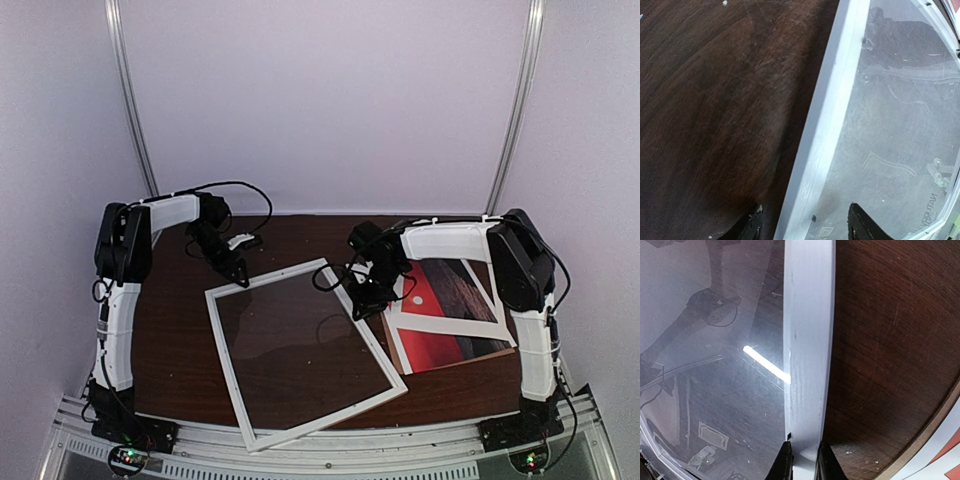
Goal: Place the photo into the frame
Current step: Press the glass panel onto the frame body.
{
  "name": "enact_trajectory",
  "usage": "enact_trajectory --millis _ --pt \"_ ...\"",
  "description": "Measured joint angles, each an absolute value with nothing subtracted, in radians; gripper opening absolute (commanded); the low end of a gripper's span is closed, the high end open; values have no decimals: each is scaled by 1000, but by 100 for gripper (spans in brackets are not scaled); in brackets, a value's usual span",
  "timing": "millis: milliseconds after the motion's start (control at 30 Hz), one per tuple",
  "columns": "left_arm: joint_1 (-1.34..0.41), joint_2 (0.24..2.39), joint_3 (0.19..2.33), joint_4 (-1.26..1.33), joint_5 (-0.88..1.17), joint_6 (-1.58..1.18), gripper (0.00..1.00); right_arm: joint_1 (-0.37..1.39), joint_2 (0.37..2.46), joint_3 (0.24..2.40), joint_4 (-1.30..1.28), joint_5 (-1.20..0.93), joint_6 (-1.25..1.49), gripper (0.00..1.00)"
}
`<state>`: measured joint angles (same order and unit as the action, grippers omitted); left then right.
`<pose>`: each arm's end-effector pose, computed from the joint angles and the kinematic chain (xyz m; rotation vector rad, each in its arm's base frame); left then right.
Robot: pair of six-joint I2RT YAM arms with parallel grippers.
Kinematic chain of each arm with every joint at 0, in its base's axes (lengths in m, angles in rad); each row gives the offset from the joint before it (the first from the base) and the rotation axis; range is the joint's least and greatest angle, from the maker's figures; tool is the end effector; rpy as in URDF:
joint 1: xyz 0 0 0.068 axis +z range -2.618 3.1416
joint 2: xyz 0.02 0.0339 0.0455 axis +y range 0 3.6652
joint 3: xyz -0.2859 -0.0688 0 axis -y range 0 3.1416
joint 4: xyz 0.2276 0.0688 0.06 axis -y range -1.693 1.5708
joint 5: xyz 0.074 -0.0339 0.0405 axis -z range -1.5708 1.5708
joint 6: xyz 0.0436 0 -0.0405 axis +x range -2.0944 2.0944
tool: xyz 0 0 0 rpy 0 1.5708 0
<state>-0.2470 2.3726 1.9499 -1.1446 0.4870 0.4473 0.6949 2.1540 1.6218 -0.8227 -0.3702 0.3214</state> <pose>0.4391 -0.1318 0.1611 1.0218 2.8204 -0.7410 0.3191 0.2865 0.1764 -0.6298 2.9984 0.6626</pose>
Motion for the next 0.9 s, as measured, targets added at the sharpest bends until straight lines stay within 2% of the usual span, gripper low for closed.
enact_trajectory --millis 233,467,900 --pt "-256 2368 1943 -1125 451 448 44 694 2154 1618 -818 -384 321 9" --pt "-259 2368 1939 -1123 448 443 28 693 2153 1616 -816 -388 322 9" --pt "-254 2368 1939 -1118 473 443 21 693 2152 1612 -811 -390 322 9"
